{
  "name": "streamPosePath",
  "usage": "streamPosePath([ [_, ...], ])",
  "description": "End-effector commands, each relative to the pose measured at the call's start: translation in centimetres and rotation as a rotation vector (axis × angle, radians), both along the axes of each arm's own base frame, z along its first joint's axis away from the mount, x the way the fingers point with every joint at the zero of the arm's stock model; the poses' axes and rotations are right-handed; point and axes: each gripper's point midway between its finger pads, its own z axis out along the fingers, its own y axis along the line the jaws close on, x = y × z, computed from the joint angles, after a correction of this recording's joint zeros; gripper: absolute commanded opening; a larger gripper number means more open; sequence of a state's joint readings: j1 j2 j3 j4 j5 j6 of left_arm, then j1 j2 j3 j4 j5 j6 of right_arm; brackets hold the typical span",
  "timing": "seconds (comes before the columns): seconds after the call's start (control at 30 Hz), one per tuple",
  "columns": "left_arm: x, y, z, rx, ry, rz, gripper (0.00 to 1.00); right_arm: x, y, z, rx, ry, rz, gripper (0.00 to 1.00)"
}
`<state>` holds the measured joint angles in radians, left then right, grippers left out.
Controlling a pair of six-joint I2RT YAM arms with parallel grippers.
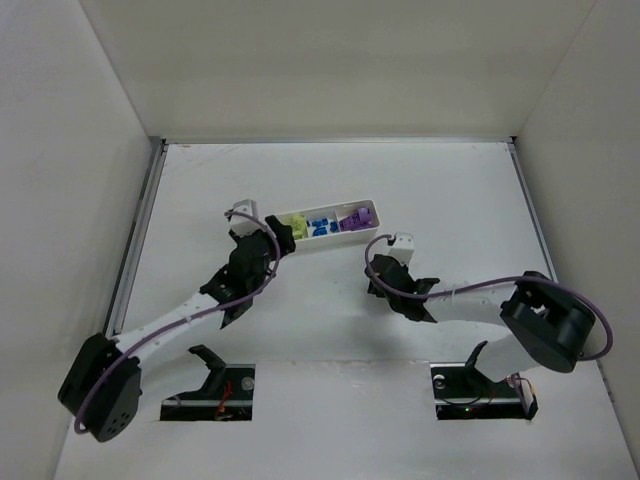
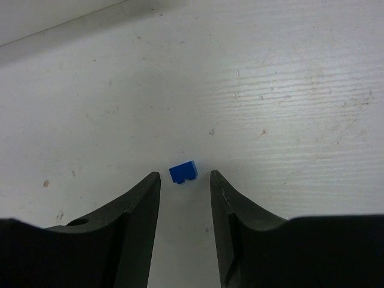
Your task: Sort the legos into containers by color
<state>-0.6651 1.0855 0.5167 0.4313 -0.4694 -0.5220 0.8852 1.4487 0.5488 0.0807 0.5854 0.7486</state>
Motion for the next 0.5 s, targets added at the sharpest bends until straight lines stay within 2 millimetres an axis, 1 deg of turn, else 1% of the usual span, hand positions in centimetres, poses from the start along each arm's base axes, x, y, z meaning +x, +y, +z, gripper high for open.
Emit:
streamPosePath([
  [0.0,-1.4,3.3,-1.2,-0.056,0.01,0.086,0.59,1.0,0.1,1.0,-0.04,-0.03,-0.037,0.44],
  [0.07,-2.4,5.5,-2.5,-0.073,0.023,0.147,0.61,1.1,-0.1,0.7,-0.066,-0.024,-0.047,0.44],
  [0.1,-2.7,6.3,-3.0,-0.081,0.028,0.171,0.62,1.1,0.0,0.5,-0.083,-0.019,-0.047,0.43],
  [0.17,-3.5,8.3,-4.3,-0.097,0.033,0.228,0.65,1.2,0.0,0.2,-0.11,-0.012,-0.05,0.39],
  [0.23,-4.1,9.8,-5.2,-0.108,0.045,0.269,0.67,1.3,0.1,0.0,-0.134,-0.004,-0.052,0.35],
  [0.37,-4.5,11.6,-5.9,-0.114,0.054,0.325,0.71,1.2,0.3,-0.3,-0.169,0.006,-0.061,0.22],
  [0.43,-4.4,11.9,-6.0,-0.119,0.056,0.332,0.74,1.2,0.9,0.4,-0.15,0.0,-0.064,0.18],
  [0.47,-4.4,11.8,-6.1,-0.12,0.058,0.331,0.84,1.4,1.4,1.2,-0.136,-0.014,-0.06,0.18],
])
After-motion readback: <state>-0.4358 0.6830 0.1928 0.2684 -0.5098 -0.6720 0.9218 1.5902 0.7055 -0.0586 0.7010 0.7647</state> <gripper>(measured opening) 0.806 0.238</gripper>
